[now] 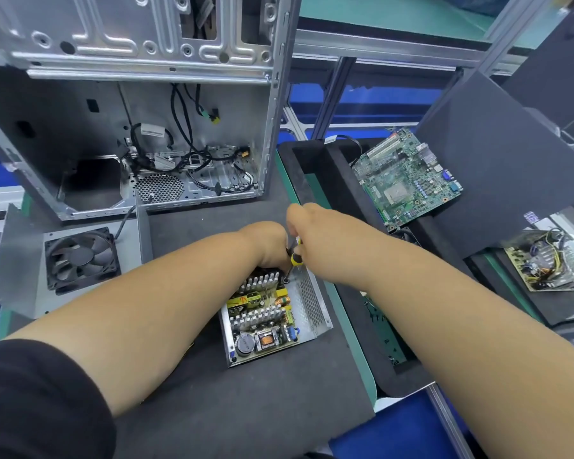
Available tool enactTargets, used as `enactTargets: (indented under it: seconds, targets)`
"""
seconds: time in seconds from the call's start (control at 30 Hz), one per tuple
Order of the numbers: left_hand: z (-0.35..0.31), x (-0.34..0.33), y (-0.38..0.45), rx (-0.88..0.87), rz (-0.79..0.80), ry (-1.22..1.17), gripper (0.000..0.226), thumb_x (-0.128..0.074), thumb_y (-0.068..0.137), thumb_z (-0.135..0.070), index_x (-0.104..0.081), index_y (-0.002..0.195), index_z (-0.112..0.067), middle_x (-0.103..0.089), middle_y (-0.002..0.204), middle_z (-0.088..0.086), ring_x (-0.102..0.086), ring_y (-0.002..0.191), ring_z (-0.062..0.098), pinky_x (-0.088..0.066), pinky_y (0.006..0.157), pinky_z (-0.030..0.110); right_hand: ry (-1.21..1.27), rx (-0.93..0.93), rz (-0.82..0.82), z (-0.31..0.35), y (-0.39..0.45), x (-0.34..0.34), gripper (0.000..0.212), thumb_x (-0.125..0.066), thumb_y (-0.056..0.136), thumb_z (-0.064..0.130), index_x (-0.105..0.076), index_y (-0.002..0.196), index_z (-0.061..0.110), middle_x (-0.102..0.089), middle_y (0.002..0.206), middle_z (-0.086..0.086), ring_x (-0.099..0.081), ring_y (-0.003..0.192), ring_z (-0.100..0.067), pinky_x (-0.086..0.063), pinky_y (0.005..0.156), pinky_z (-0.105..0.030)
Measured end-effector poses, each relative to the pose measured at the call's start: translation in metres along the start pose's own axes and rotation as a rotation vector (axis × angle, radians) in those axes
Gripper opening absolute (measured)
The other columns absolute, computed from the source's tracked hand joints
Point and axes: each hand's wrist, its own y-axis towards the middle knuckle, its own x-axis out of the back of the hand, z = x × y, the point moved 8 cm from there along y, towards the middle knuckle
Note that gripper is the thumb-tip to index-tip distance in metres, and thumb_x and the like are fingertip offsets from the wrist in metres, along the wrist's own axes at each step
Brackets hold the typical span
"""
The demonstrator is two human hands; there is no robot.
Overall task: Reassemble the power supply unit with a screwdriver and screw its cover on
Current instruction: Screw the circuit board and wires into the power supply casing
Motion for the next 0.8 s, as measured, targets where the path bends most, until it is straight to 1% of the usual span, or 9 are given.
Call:
enactTargets:
  seconds: [0.07,0.2,0.27,0.4,0.5,0.57,0.63,0.7,0.8]
  targets:
    - [0.000,0.000,0.001,0.008,-0.003,0.013,0.037,-0.073,0.077,-0.038,-0.070,0.105,-0.014,-0.068,0.106,0.010,-0.062,0.097,0.032,-0.054,0.087,0.042,-0.119,-0.043,-0.059,-0.002,0.003,0.005,0.008,-0.051,0.099,0.021,-0.046,0.103,0.015,-0.057,0.108,-0.010,-0.045,0.078,-0.027,-0.034,0.064,-0.033]
    - [0.002,0.002,0.000,0.013,-0.021,-0.040,0.015,-0.071,0.080,-0.030,-0.061,0.086,-0.020,-0.065,0.101,0.009,-0.060,0.096,0.032,-0.053,0.087,0.039,-0.229,-0.130,-0.169,-0.001,0.003,0.001,0.027,-0.037,0.105,0.034,-0.053,0.113,0.015,-0.061,0.098,-0.005,-0.055,0.081,-0.027,-0.035,0.063,-0.032]
    - [0.003,0.000,0.000,0.023,-0.007,-0.070,0.011,-0.066,0.084,-0.025,-0.066,0.090,-0.016,-0.067,0.104,0.010,-0.060,0.099,0.033,-0.052,0.090,0.041,-0.134,-0.104,-0.135,0.000,0.001,0.000,0.022,-0.038,0.103,0.034,-0.043,0.110,0.014,-0.052,0.094,-0.005,-0.048,0.079,-0.028,-0.033,0.063,-0.034]
    - [0.004,-0.001,0.002,0.039,0.000,-0.035,0.035,-0.072,0.077,-0.036,-0.071,0.105,-0.014,-0.068,0.106,0.010,-0.062,0.098,0.032,-0.053,0.089,0.041,-0.074,-0.068,0.034,-0.002,-0.004,-0.004,0.021,-0.050,0.095,0.011,-0.030,0.096,0.015,-0.045,0.091,-0.007,-0.041,0.074,-0.027,-0.031,0.062,-0.034]
    - [0.004,-0.002,0.003,0.058,0.000,-0.022,0.030,-0.074,0.074,-0.038,-0.072,0.094,-0.015,-0.068,0.097,0.009,-0.063,0.091,0.031,-0.055,0.085,0.040,-0.181,-0.146,-0.086,-0.006,-0.001,0.001,0.010,-0.050,0.100,0.026,-0.053,0.102,0.017,-0.059,0.094,-0.006,-0.046,0.076,-0.026,-0.034,0.059,-0.031]
    - [0.006,-0.001,0.002,0.081,-0.008,-0.034,0.019,-0.074,0.073,-0.036,-0.066,0.075,-0.020,-0.065,0.087,0.007,-0.060,0.082,0.029,-0.055,0.081,0.038,-0.257,-0.225,-0.100,-0.011,-0.001,0.000,0.034,-0.040,0.103,0.041,-0.063,0.102,0.017,-0.054,0.085,-0.003,-0.046,0.074,-0.025,-0.030,0.055,-0.028]
    - [0.006,0.000,0.002,0.076,-0.003,-0.037,0.019,-0.070,0.077,-0.031,-0.057,0.067,-0.020,-0.061,0.085,0.007,-0.058,0.081,0.029,-0.055,0.082,0.039,-0.218,-0.200,-0.106,-0.011,-0.002,-0.002,0.041,-0.033,0.103,0.050,-0.058,0.101,0.018,-0.045,0.084,-0.002,-0.045,0.076,-0.026,-0.030,0.058,-0.031]
    - [0.004,0.000,0.001,0.047,-0.001,-0.026,0.014,-0.065,0.082,-0.027,-0.064,0.082,-0.013,-0.065,0.095,0.010,-0.061,0.091,0.032,-0.054,0.087,0.042,-0.012,-0.087,-0.091,-0.007,-0.004,-0.003,0.026,-0.039,0.102,0.043,-0.042,0.100,0.016,-0.043,0.092,-0.003,-0.046,0.079,-0.027,-0.031,0.061,-0.034]
    - [0.003,-0.001,0.001,0.025,0.006,0.028,0.036,-0.069,0.080,-0.039,-0.070,0.105,-0.013,-0.067,0.106,0.010,-0.061,0.098,0.033,-0.053,0.088,0.042,0.104,0.067,-0.144,-0.001,-0.003,0.006,0.018,-0.052,0.097,0.022,-0.039,0.103,0.012,-0.047,0.100,-0.009,-0.047,0.077,-0.028,-0.028,0.056,-0.035]
